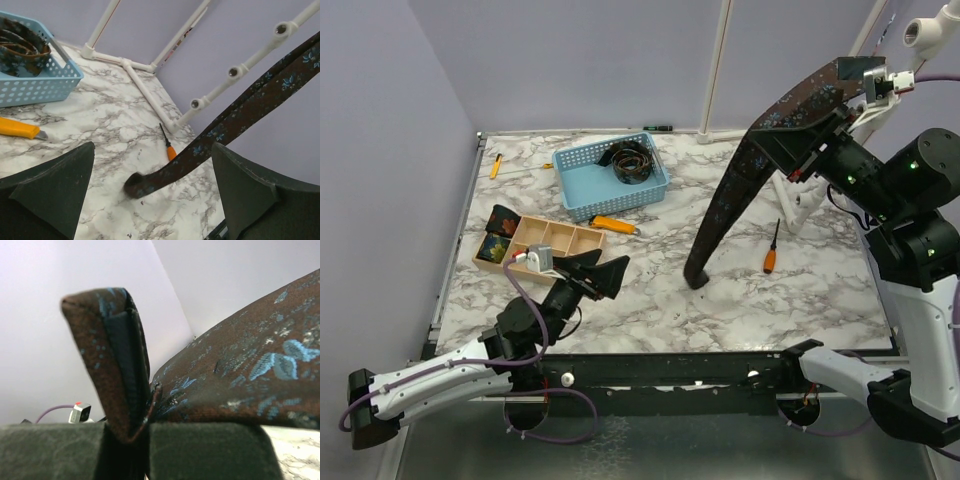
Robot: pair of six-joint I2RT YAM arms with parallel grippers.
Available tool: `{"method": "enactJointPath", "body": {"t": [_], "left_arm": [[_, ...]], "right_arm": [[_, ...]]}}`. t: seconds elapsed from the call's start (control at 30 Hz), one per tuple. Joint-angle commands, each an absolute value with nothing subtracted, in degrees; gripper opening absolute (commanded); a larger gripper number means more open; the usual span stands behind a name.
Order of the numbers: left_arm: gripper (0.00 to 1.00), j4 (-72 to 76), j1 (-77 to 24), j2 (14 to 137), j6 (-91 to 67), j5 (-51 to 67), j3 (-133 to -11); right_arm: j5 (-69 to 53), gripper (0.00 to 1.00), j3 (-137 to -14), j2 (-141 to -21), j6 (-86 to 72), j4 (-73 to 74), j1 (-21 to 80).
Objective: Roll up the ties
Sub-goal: Flatten out the tie at the center of the board.
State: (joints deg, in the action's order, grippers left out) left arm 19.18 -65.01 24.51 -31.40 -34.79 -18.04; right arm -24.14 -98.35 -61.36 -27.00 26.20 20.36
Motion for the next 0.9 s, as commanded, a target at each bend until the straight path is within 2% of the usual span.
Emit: {"method": "enactJointPath", "body": {"t": [0.0,0.13,0.27,0.43,0.5,0.63,0.73,0.8,0.87], "left_arm": [[0.99,28.12,-65.21,22.89,-28.7,-29.98,-17.57],[0.99,24.64,-65.21,18.63,-26.02,-33.92,-19.12],[0.99,15.44,-65.21,12.33,-22.71,-43.91,-24.27],[0.99,9.11,-65.21,8.77,-16.94,-52.34,-31.03],[0.99,7.9,-65.21,8.62,-15.99,-53.59,-32.51],[0.99,7.36,-65.22,8.64,-16.23,-54.76,-32.96],[0.99,6.6,-65.23,8.55,-17.38,-55.21,-33.19],[0.99,6.01,-65.22,8.37,-17.78,-55.69,-33.44],[0.99,5.57,-65.21,8.07,-18.16,-56.48,-33.8]], "right_arm": [[-28.37,0.0,-99.16,-60.7,-29.38,23.42,20.83],[-32.9,0.0,-95.43,-60.69,-37.12,14.97,20.83],[-32.08,0.0,-87.22,-60.93,-46.19,2.24,22.67],[-13.75,0.0,-91.54,-70.01,-39.95,0.98,44.9],[-9.94,0.0,-94.38,-74.83,-39.9,-2.25,50.71],[-5.54,0.0,-101.78,-83.98,-40.87,-10.25,59.82],[-3.02,0.0,-112.84,-89.8,-38.17,-8.91,67.4],[-1.08,0.0,-113.96,-89.58,-38.31,-9.89,69.24],[5.08,0.0,-109.46,-85.53,-39.19,-10.76,69.5]]}}
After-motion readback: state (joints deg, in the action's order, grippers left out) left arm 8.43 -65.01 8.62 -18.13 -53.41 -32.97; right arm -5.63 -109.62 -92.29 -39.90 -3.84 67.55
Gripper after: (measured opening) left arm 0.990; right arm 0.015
